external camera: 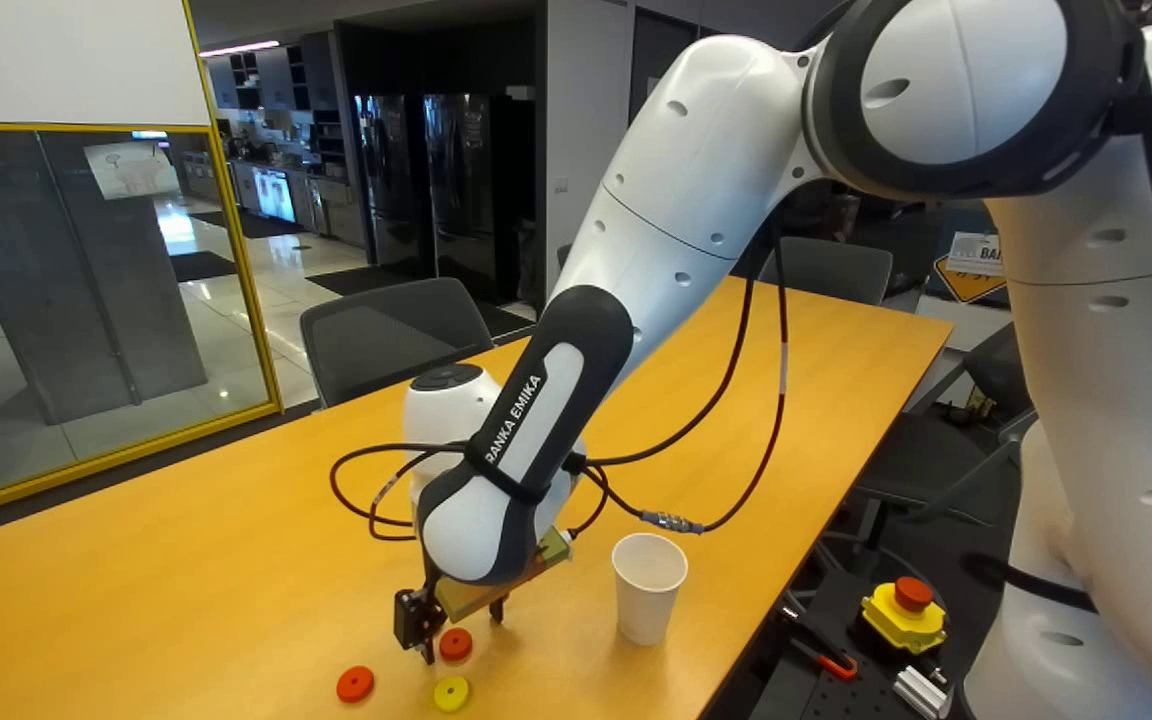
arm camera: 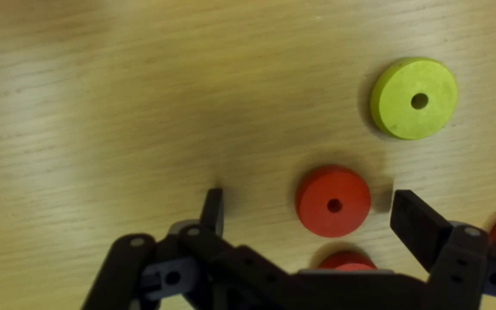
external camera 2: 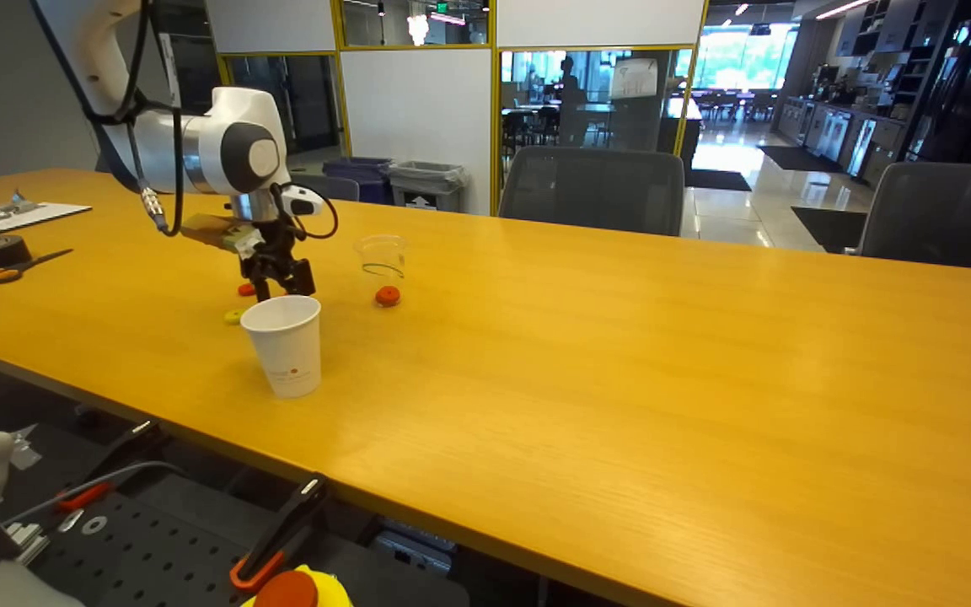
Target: Pick up the orange and yellow objects and put them in the cups
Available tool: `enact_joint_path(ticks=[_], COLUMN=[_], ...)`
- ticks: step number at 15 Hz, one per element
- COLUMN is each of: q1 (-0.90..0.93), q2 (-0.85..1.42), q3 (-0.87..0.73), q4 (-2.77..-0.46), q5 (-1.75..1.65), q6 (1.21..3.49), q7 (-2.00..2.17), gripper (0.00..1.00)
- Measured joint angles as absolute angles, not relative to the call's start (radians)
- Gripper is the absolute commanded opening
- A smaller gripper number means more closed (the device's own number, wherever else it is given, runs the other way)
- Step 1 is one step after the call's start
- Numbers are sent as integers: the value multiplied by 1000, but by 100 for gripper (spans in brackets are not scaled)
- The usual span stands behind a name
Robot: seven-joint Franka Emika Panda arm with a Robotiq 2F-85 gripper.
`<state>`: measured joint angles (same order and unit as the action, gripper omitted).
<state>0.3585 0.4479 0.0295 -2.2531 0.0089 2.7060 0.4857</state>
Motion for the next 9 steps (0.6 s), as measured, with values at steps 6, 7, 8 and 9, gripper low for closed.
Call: enact_joint_path(ticks=[6,7,8,9], q1=[371,371,371,371], q2=[451,451,451,451], q3=[28,27,26,24], q4=[-2259,-2259,-2259,-2258], q5=[8,8,8,8], q6=[2705,2705,2705,2705], q7=[494,495,495,495], gripper=[100,100,100,98])
